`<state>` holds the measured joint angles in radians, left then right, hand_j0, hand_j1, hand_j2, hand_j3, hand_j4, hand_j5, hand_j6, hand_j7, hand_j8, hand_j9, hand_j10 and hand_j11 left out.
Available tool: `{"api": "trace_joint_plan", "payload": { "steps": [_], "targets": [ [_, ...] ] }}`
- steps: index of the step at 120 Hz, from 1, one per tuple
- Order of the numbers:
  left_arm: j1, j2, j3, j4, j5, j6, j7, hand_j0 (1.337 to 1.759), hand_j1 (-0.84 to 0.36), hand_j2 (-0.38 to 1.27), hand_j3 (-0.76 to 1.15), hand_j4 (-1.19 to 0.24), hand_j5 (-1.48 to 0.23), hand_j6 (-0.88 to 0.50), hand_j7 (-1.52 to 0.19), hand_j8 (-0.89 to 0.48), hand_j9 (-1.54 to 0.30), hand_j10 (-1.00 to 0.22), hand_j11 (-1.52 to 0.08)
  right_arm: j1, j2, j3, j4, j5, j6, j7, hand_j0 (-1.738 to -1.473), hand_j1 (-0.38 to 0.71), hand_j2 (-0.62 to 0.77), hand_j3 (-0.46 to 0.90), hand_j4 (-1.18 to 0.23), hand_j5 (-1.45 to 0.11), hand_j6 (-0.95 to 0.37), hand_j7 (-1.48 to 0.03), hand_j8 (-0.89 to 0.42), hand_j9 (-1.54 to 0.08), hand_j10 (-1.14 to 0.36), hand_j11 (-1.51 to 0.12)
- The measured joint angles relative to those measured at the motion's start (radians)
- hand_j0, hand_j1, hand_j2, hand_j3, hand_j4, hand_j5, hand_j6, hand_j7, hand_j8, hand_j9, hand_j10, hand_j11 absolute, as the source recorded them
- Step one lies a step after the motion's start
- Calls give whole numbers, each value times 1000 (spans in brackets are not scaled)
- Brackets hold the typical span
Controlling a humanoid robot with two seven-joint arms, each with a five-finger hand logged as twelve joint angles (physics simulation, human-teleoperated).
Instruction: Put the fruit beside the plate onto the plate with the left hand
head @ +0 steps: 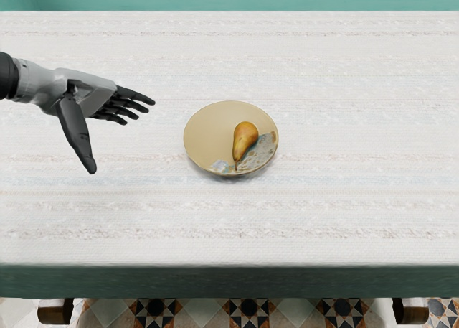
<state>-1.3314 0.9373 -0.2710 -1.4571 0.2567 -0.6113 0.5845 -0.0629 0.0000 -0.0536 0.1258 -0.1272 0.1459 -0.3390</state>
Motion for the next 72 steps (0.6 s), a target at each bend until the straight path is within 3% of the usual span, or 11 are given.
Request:
{"api": "trace_joint_plan", "payload": {
  "steps": [72],
  "targets": [
    [0,0,0,0,-2,0,0,1658,321,5,0,-27,-31,-27,-31,-27,-30,-26,-30,0,0,0,0,0,0,0,-1658,-349,0,0,0,0,0,0,0,0,0,0]
  ]
}}
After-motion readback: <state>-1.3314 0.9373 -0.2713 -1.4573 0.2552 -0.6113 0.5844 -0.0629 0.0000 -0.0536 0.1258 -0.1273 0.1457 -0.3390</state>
